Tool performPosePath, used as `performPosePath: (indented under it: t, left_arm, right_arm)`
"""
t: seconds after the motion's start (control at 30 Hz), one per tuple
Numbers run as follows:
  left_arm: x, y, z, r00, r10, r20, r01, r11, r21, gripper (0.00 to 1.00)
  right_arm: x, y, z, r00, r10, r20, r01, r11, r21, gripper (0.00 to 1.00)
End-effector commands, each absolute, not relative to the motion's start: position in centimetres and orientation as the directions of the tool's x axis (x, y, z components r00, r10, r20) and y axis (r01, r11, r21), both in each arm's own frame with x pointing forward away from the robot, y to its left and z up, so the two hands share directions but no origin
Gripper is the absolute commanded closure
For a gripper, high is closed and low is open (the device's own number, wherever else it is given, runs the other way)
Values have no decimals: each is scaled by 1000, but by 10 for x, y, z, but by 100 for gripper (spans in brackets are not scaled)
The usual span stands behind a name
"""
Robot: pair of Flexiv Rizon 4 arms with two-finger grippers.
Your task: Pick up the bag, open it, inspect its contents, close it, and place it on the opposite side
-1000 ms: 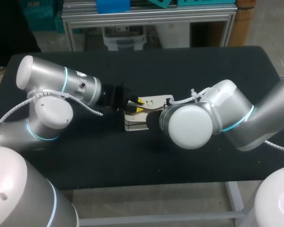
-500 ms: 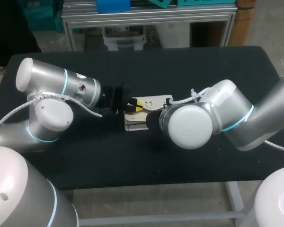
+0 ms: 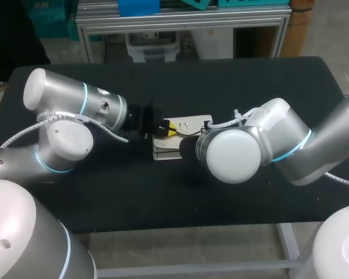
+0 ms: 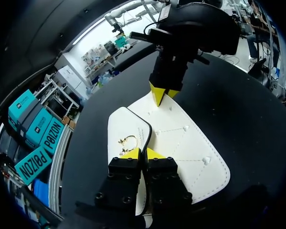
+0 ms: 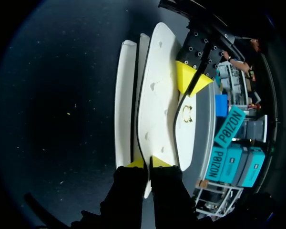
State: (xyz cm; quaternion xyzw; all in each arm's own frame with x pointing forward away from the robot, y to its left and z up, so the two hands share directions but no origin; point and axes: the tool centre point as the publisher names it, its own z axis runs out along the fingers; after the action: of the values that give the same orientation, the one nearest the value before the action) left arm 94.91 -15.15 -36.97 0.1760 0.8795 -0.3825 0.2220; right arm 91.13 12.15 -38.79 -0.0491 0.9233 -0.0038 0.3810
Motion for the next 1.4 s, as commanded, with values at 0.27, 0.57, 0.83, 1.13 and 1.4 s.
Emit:
performPosePath:
  t: [0.27,0.57,0.83,1.13,1.4]
  left_arm:
    - [950,-141,-374,-844,148,-515,475,652,-591,100]
    - [950,-133,-373,-841,194,-505,497,645,-580,100]
    - [947,-138,-381,-826,263,-498,538,634,-556,100]
    - [945,-144,-373,-824,235,-516,533,632,-562,57]
    - [940,-145,-362,-815,225,-534,547,604,-580,52]
  right_arm:
    - [910,121,-394,-505,-82,-859,-93,995,-40,100]
    - [910,121,-394,-505,-82,-859,-93,995,-40,100]
    - [910,121,-394,-505,-82,-859,-93,995,-40,100]
    - [910,121,-394,-505,-82,-859,-93,995,-40,100]
    - [910,121,-394,-505,-82,-859,-93,995,-40,100]
